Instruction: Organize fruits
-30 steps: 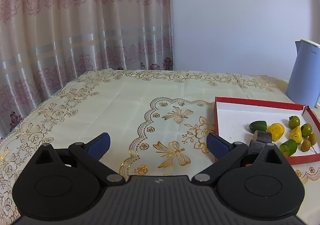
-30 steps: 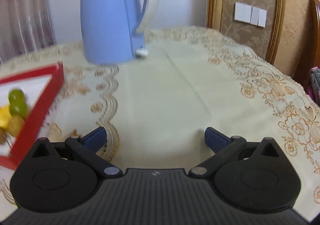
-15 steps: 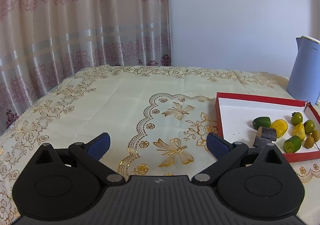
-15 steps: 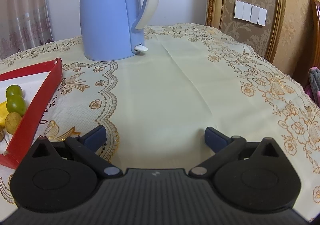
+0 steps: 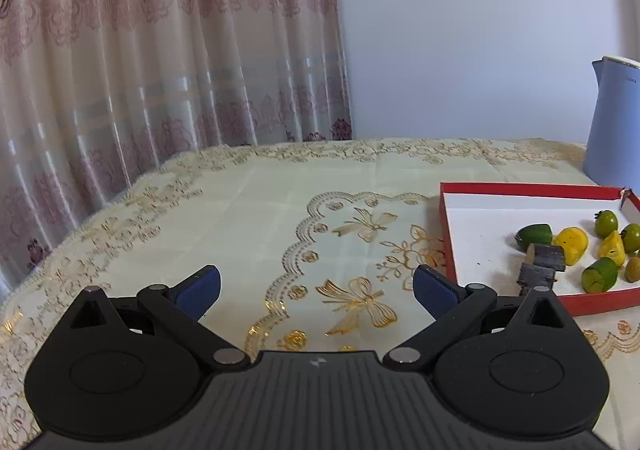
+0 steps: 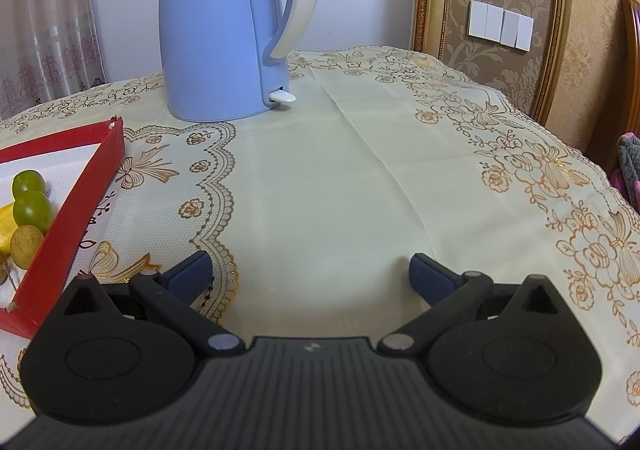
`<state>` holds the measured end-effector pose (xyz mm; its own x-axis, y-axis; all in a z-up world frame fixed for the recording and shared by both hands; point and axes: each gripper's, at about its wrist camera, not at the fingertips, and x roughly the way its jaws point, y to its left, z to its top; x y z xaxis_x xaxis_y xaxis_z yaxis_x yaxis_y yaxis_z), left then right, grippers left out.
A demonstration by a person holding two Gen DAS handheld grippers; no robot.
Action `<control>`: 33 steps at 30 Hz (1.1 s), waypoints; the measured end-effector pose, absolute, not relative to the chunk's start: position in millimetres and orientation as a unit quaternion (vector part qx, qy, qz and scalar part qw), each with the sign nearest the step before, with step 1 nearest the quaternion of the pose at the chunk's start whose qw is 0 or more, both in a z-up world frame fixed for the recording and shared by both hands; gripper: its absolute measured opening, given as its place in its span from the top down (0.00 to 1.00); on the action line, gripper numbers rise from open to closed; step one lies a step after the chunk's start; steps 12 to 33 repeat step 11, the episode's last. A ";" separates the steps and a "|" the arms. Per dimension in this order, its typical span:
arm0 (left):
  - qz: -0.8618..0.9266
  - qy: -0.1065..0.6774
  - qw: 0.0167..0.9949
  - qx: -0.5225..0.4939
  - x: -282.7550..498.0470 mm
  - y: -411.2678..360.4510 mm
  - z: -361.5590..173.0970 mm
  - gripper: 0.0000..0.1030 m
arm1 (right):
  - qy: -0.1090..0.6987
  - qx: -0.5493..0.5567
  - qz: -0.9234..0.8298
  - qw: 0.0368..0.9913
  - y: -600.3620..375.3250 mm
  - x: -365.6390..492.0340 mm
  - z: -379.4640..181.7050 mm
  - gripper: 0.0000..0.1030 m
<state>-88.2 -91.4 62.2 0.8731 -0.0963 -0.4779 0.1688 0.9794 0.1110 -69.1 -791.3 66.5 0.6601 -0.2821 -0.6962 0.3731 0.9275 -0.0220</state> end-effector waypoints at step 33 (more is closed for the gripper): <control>-0.067 0.265 0.960 0.062 -83.3 -86.7 61.5 0.00 | 0.371 0.061 -0.180 0.909 -791.4 -69.1 66.4 0.00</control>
